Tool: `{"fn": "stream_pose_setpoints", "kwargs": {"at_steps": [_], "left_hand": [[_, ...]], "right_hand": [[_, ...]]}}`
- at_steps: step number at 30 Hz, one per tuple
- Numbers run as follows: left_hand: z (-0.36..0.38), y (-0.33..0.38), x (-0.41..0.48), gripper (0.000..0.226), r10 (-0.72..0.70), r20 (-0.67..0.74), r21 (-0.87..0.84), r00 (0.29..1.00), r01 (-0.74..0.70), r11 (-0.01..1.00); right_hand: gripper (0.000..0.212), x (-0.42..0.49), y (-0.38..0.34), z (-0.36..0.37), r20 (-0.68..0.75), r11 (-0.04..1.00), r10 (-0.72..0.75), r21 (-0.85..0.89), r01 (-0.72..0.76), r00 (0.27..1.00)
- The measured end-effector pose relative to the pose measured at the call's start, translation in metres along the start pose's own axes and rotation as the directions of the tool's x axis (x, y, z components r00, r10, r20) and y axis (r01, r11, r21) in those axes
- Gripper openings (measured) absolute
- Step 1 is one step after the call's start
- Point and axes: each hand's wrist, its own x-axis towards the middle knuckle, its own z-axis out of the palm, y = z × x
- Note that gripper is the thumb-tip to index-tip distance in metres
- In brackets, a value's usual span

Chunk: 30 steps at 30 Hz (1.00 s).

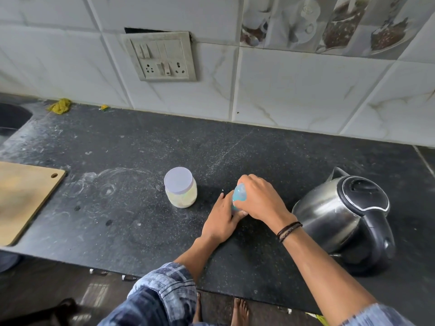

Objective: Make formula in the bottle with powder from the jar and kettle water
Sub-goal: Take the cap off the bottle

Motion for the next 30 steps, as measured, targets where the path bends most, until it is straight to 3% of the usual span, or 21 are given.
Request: {"fn": "stream_pose_setpoints", "kwargs": {"at_steps": [8,12,15,22,27,30], "left_hand": [[0.004,-0.006,0.002,0.05,0.014,-0.048,0.004,0.999,-0.013,1.0],[0.005,-0.009,0.002,0.05,0.033,-0.033,0.01,0.999,-0.032,0.999],[0.006,-0.01,0.002,0.05,0.027,-0.04,-0.003,0.999,-0.027,1.0],[0.01,-0.018,0.003,0.049,0.038,-0.06,0.004,0.997,-0.038,0.999],[0.01,-0.019,0.003,0.045,0.039,-0.079,-0.003,0.996,-0.039,0.999],[0.009,-0.017,0.003,0.046,0.034,-0.076,-0.019,0.997,-0.036,0.999]], "right_hand": [[0.041,0.012,0.012,-0.009,0.137,0.991,-0.13,0.039,0.126,0.982],[0.045,0.009,0.011,-0.004,0.096,0.994,-0.103,0.043,0.099,0.99],[0.036,0.006,0.01,0.002,0.046,0.997,-0.08,0.028,0.078,0.996],[0.059,0.005,0.015,-0.007,0.106,0.988,-0.12,0.109,0.109,0.987],[0.04,0.001,0.014,-0.005,0.06,0.993,-0.098,0.066,0.094,0.993],[0.051,0.004,0.014,-0.011,0.133,0.991,-0.124,0.067,0.116,0.983]]}}
